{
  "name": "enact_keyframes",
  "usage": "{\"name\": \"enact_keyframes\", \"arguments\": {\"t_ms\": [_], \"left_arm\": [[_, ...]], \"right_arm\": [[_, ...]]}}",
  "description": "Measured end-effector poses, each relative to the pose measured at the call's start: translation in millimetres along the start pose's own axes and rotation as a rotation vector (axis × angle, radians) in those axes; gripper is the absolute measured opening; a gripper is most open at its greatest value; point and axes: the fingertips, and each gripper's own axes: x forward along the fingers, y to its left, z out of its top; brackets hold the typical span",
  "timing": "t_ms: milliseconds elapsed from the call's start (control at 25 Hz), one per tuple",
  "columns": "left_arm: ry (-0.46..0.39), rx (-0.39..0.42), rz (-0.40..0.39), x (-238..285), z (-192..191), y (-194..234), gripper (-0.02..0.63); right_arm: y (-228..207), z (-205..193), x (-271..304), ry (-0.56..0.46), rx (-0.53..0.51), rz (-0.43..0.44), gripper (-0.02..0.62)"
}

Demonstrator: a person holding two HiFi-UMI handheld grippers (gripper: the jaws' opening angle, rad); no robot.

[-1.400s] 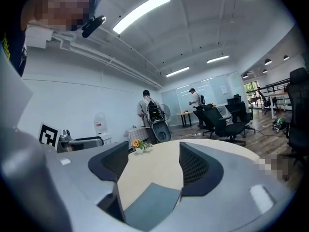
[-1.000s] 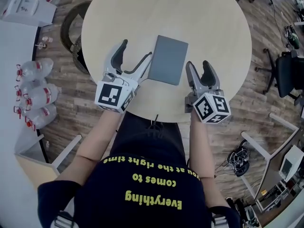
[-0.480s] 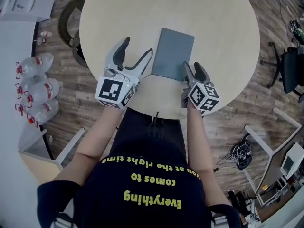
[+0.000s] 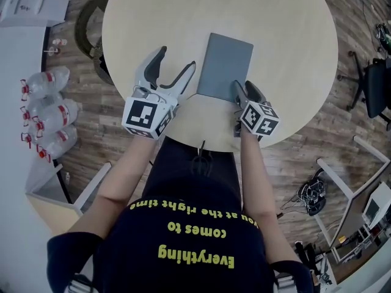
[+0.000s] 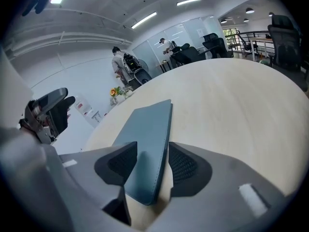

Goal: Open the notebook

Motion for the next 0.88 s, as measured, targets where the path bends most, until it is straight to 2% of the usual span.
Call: {"name": "enact_keyframes", "arguments": {"t_ms": [280,400,880], "left_arm": [[0.005,0.003,0.003,-2,-1,4,0.325],[0.007,0.001,0.006,-2,-2,5,0.325],[-0.009,0.007,-0.01,5,5,3,0.325]], "right_arm": [[3,-7,7,0.055,-0.005,-0.005,0.199],[-2,-7,8,0.065,0.005,-0.023,0.153],[-3,3,0,0.02,0.053,-0.009,0.082]]}}
